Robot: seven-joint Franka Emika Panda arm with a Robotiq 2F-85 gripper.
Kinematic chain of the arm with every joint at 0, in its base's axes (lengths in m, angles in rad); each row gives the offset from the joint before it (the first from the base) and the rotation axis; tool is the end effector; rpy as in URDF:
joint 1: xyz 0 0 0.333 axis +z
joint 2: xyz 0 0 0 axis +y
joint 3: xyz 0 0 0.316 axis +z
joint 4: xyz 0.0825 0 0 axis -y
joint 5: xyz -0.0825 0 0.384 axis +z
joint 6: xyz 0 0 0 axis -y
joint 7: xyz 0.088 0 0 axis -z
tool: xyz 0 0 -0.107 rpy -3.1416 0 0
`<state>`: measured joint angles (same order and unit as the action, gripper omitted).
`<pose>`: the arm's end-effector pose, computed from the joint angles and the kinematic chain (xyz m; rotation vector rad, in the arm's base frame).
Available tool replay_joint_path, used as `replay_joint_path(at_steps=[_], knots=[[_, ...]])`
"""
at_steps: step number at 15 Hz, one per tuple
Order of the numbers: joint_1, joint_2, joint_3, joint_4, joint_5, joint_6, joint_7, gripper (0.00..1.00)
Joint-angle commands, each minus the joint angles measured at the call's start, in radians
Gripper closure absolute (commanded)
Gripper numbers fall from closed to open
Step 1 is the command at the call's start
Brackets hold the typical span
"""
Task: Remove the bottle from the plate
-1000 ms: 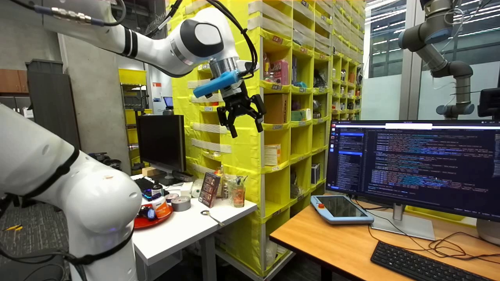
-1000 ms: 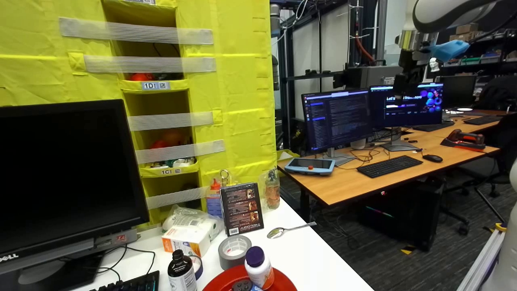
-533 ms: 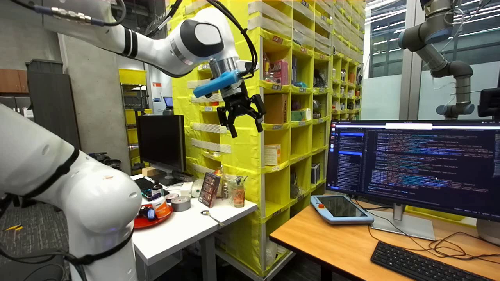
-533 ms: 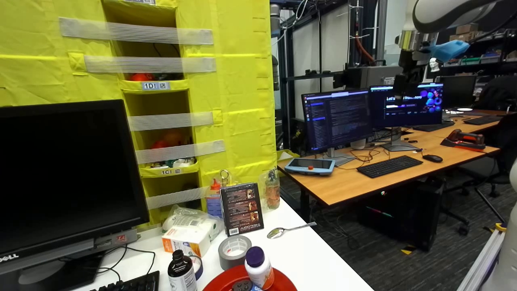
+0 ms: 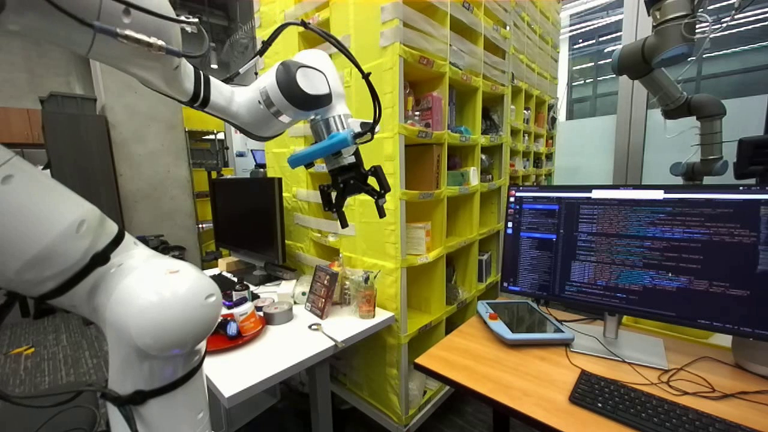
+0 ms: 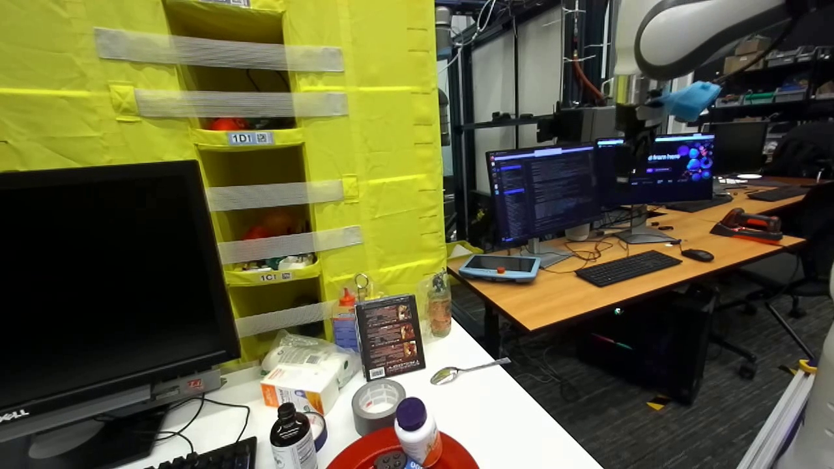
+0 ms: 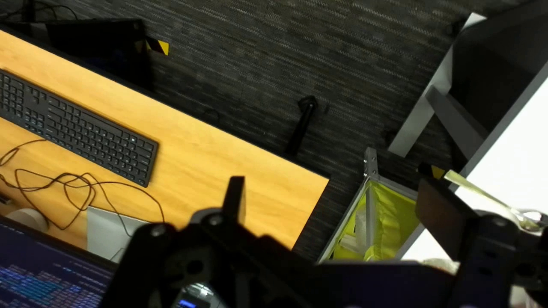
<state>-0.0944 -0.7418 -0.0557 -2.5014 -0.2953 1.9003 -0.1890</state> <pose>0.3358 -0.0750 0.5390 2.8650 0.1824 0.1420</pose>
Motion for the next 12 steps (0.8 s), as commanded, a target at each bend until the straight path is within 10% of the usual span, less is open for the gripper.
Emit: replay_joint_path(at_steps=[1, 7, 12], knots=[[0.048, 0.141, 0.153, -0.017, -0.065, -0.004, 0.143, 0.00], [0.153, 0.442, 0.372, 0.001, -0.184, -0.052, 0.366, 0.00], [0.237, 0.606, 0.396, 0.032, -0.360, -0.053, 0.358, 0.00]])
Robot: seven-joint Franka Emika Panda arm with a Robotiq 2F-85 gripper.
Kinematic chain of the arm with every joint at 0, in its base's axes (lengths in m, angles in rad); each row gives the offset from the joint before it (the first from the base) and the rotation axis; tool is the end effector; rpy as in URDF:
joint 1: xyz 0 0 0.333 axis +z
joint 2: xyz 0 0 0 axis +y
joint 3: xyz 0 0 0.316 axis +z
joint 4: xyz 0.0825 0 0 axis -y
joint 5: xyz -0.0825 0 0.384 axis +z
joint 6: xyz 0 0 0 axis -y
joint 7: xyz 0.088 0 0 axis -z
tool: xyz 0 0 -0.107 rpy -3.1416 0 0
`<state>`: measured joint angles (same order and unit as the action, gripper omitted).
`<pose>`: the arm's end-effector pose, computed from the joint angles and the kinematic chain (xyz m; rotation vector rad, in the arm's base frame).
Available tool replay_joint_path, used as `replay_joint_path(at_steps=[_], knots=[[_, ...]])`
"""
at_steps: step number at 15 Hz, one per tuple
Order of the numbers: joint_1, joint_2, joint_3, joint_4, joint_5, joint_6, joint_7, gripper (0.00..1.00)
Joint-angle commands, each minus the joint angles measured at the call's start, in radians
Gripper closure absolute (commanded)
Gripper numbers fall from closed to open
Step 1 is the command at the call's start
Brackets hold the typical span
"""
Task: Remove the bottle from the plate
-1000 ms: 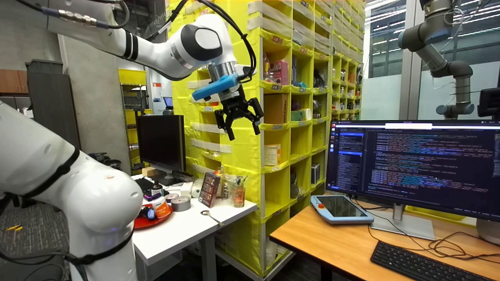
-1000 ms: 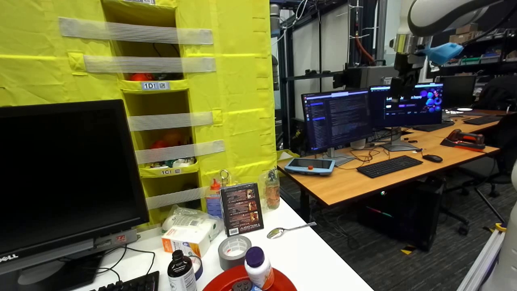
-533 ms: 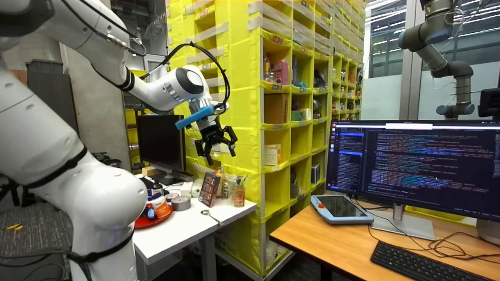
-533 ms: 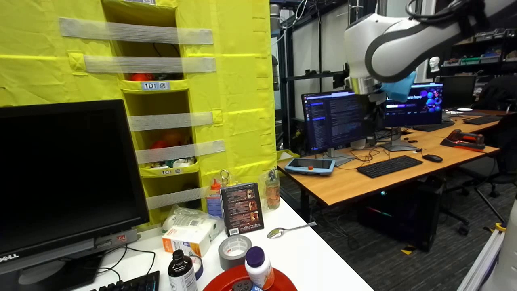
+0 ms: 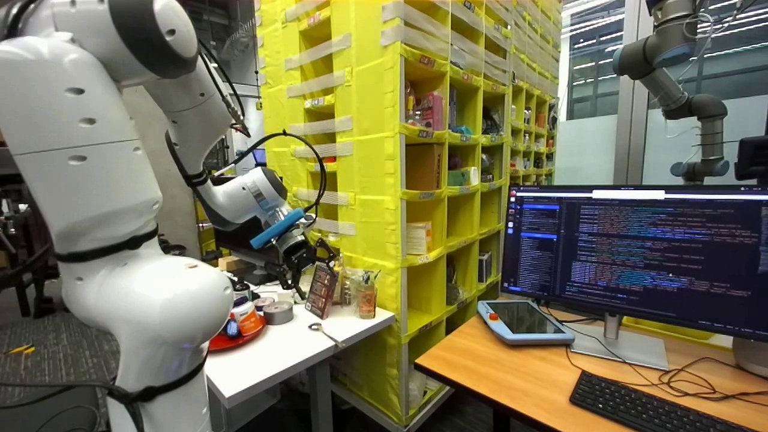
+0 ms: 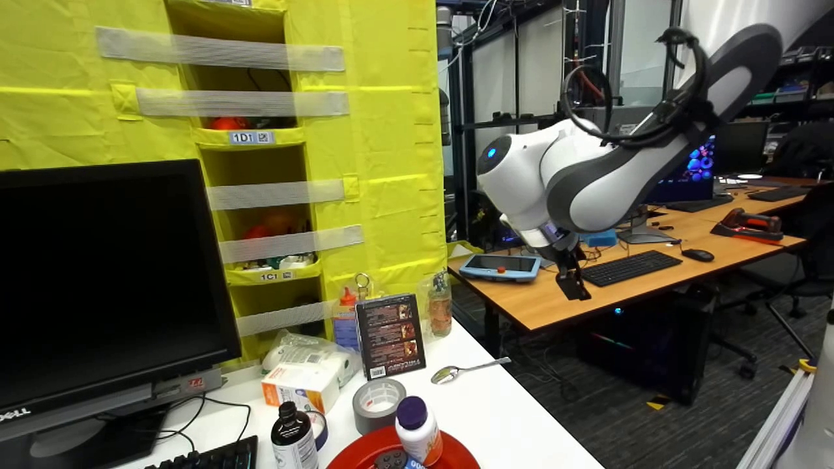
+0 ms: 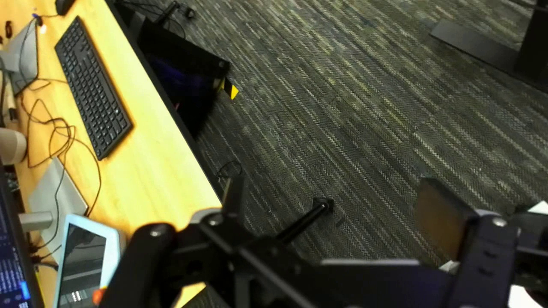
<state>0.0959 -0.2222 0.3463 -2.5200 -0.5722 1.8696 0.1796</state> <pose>0.3768 0.1296 0.3391 2.3572 0.6499 -0.3144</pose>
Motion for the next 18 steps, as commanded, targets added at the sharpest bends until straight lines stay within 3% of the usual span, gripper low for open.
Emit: replay_joint_path(at_steps=[1, 7, 13, 18], knots=[[0.066, 0.102, -0.007, 0.056, -0.115, -0.016, -0.024, 0.00], [0.184, 0.190, 0.022, 0.118, -0.262, -0.022, -0.037, 0.00], [0.284, 0.329, 0.068, 0.186, -0.309, -0.040, -0.066, 0.00], [0.331, 0.358, 0.083, 0.235, -0.304, 0.088, -0.004, 0.00]])
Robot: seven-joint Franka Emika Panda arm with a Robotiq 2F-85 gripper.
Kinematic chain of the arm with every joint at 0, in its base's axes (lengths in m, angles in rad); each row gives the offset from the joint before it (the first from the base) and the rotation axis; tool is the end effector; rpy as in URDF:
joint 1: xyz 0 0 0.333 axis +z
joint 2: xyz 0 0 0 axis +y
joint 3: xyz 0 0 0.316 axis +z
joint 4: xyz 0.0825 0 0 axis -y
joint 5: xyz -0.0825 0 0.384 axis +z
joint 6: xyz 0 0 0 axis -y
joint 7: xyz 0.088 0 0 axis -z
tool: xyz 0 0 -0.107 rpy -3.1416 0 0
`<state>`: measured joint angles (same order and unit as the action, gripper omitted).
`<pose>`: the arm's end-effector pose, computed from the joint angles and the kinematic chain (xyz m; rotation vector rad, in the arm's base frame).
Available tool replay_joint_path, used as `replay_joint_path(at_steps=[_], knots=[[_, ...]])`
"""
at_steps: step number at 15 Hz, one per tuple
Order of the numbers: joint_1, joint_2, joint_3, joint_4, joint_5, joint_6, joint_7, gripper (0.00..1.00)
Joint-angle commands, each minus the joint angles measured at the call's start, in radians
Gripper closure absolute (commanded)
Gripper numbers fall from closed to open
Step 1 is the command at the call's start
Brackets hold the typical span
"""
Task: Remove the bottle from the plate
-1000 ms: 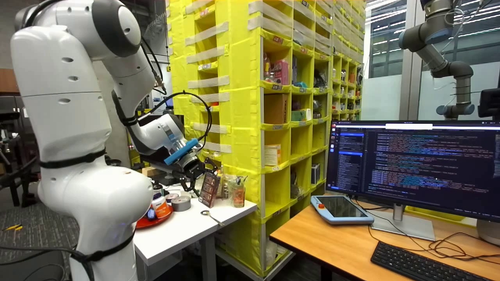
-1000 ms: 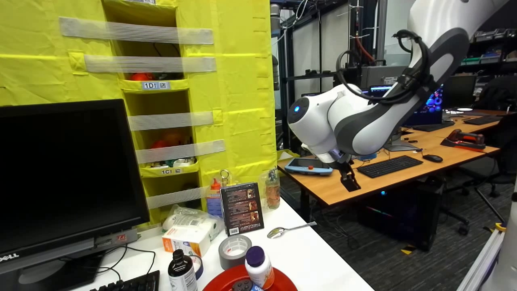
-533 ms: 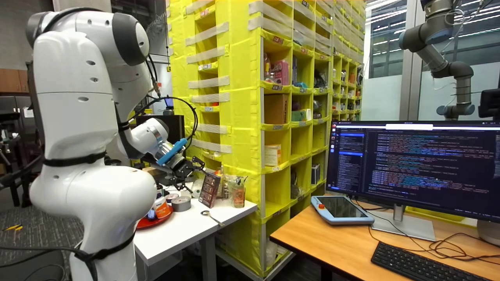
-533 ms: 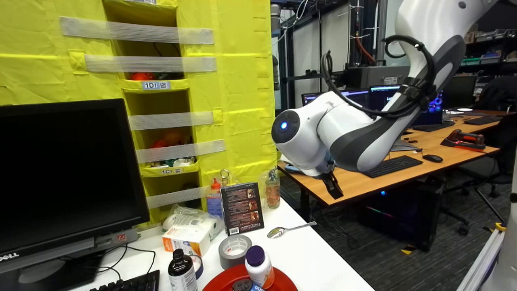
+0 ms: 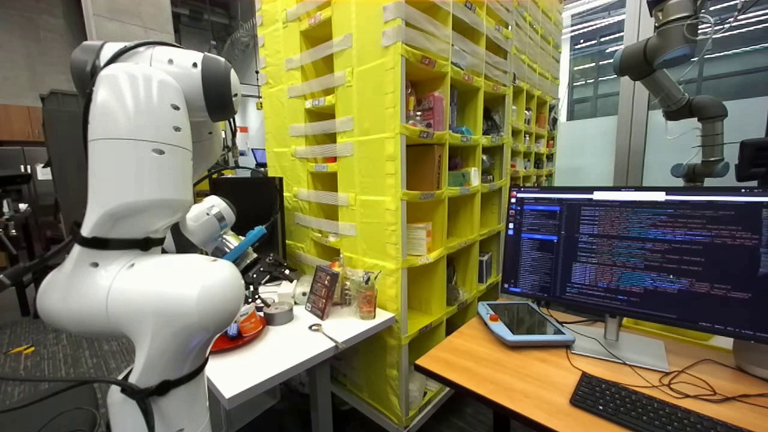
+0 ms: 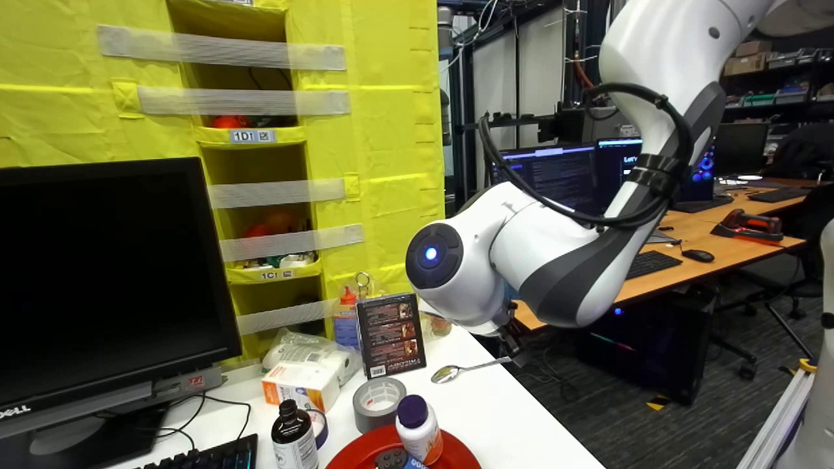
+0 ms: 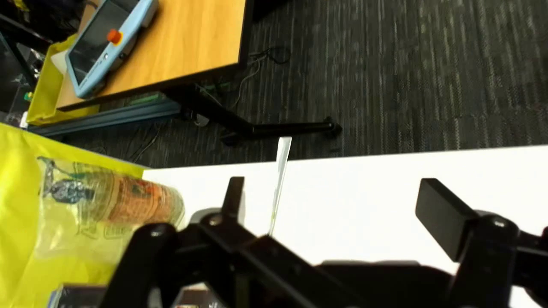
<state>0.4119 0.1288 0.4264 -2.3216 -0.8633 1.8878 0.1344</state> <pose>0.3542 0.3118 0.2741 1.8905 1.3382 -0.1576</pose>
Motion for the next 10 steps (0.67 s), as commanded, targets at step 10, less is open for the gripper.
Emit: replay_joint_path(at_steps=[10], knots=[[0.042, 0.026, -0.002, 0.084, -0.014, 0.046, 0.106, 0.00]])
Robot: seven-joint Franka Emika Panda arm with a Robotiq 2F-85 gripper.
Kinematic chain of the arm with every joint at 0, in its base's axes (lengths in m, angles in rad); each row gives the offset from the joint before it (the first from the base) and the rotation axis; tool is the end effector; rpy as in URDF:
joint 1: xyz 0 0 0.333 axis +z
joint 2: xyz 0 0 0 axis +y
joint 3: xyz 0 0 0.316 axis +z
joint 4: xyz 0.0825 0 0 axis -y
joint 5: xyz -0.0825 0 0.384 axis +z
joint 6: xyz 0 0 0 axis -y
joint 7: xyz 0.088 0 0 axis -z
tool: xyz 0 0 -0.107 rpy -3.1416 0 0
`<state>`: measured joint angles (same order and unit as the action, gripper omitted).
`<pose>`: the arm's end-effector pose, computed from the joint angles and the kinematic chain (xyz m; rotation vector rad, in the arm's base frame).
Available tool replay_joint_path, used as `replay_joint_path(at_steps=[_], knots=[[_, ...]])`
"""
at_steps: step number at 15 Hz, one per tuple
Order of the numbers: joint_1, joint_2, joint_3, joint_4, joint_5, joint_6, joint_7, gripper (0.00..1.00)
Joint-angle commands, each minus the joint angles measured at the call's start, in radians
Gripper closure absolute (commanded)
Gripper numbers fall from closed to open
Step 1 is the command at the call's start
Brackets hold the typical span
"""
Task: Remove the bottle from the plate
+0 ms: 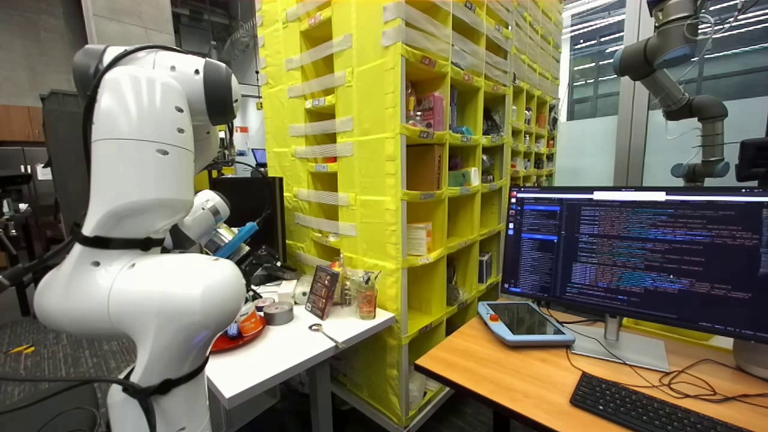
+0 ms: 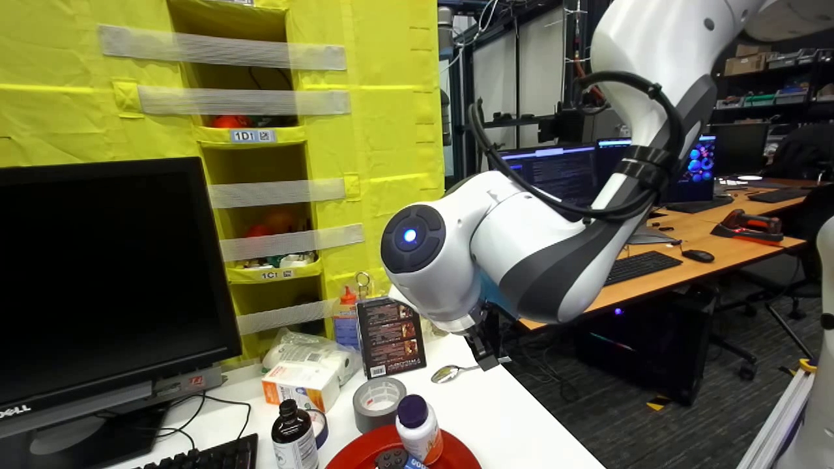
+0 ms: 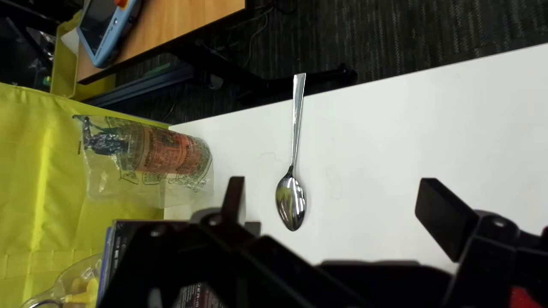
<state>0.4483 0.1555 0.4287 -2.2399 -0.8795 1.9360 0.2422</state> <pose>0.3612 0.3521 0.2920 1.9791 1.2969 0.0233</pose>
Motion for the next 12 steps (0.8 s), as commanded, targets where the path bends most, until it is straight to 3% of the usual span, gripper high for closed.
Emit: replay_joint_path(at_steps=[1, 3, 6, 12], knots=[[0.005, 0.000, -0.005, 0.002, 0.002, -0.002, -0.001, 0.00], [0.003, 0.006, -0.007, 0.003, -0.006, 0.020, 0.008, 0.00], [0.002, 0.057, -0.010, 0.027, -0.022, 0.166, 0.041, 0.00], [0.055, 0.190, -0.012, 0.125, -0.005, 0.331, 0.043, 0.00]])
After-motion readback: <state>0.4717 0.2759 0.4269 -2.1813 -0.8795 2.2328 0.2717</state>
